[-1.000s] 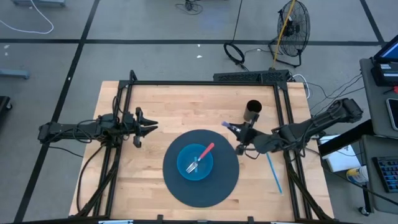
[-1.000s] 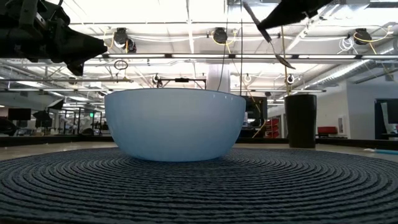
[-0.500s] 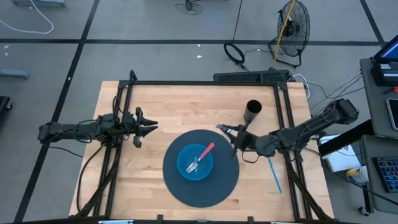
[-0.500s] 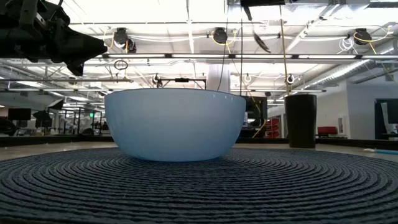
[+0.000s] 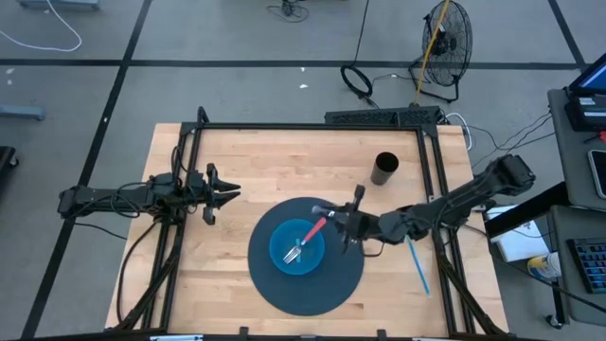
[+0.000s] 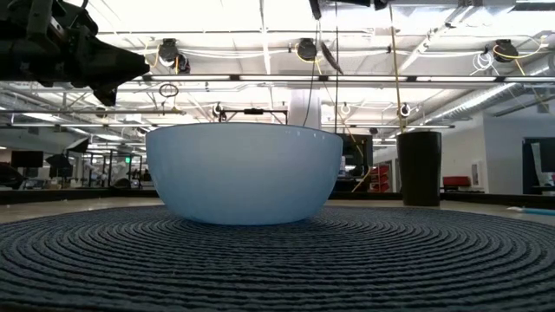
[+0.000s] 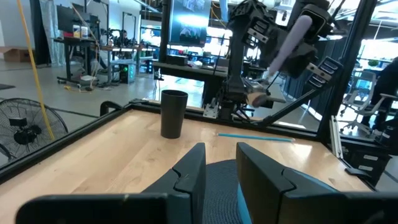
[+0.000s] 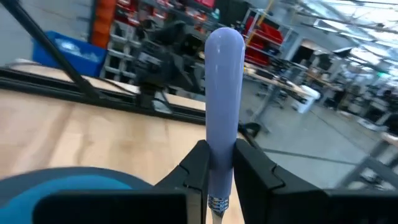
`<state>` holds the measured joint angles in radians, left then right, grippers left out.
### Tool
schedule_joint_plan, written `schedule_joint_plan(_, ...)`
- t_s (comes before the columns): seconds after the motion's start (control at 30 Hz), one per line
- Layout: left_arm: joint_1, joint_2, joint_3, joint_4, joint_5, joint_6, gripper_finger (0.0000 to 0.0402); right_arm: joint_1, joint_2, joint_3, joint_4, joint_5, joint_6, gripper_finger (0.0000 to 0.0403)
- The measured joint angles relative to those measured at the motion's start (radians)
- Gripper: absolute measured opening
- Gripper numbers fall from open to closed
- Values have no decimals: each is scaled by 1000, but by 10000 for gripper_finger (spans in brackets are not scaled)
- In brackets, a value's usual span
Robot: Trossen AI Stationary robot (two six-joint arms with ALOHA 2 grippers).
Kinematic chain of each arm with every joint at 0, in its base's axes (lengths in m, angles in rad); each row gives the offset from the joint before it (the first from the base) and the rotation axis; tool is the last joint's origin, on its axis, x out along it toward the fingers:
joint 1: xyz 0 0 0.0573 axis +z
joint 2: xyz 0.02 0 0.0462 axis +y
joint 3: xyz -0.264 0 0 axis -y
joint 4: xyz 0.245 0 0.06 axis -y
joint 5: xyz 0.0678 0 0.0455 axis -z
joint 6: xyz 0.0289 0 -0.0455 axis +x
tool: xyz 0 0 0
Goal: Pick & Place Utensil
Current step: Put the purple spoon into the blue bowl on the blue mat
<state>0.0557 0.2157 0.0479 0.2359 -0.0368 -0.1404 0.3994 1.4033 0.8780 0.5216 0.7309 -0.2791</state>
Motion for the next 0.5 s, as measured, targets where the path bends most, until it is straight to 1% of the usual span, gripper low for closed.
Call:
schedule_joint_plan(0.37, 0, 0, 0, 0, 0, -16, 93, -43, 151, 0, 170, -156, 92, 43)
schedule_joint_plan(0.5, 0, 0, 0, 0, 0, -17, 93, -57, 198, 0, 237, -191, 135, 43)
